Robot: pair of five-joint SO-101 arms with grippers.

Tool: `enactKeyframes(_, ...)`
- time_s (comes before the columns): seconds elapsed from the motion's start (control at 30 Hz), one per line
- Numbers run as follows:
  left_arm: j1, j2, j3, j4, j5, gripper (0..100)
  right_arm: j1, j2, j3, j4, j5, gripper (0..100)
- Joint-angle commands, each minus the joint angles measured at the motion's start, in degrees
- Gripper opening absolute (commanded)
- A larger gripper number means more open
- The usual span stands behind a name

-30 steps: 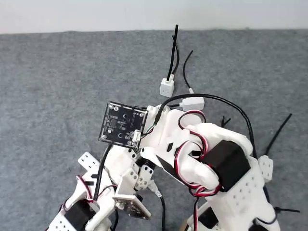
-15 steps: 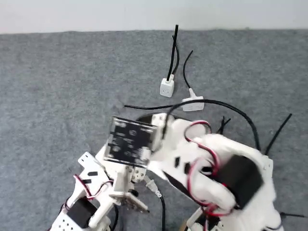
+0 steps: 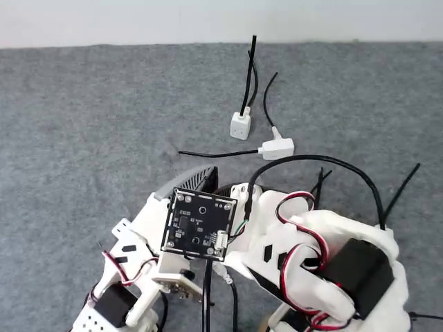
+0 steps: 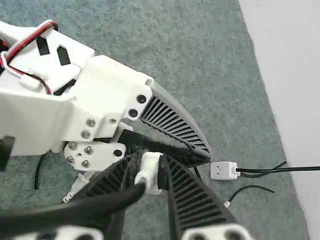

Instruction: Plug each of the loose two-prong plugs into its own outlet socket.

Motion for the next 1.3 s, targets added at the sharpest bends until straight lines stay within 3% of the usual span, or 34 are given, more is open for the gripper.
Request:
enactKeyframes(0.0,-0.3,-1.0,-0.7,-0.4,0.6,1,-0.3,-0.9,-1.3,0.7,-0.7,0.9)
enactKeyframes(0.2,0.8,-1.0,-0.6,1.1,1.1,1,5.1,-0.2,-1.2,-4.5,0.1,0.9)
enactKeyframes(0.63,4.6,-1.0,-0.6,4.4,1.6,1,5.6,-0.2,-1.1,-12.8,6.2,0.9)
enactKeyframes(1.27,8.0,-1.1,-4.8,6.2,1.6,1,5.2,-0.8,2.4,-10.7,6.3,0.9)
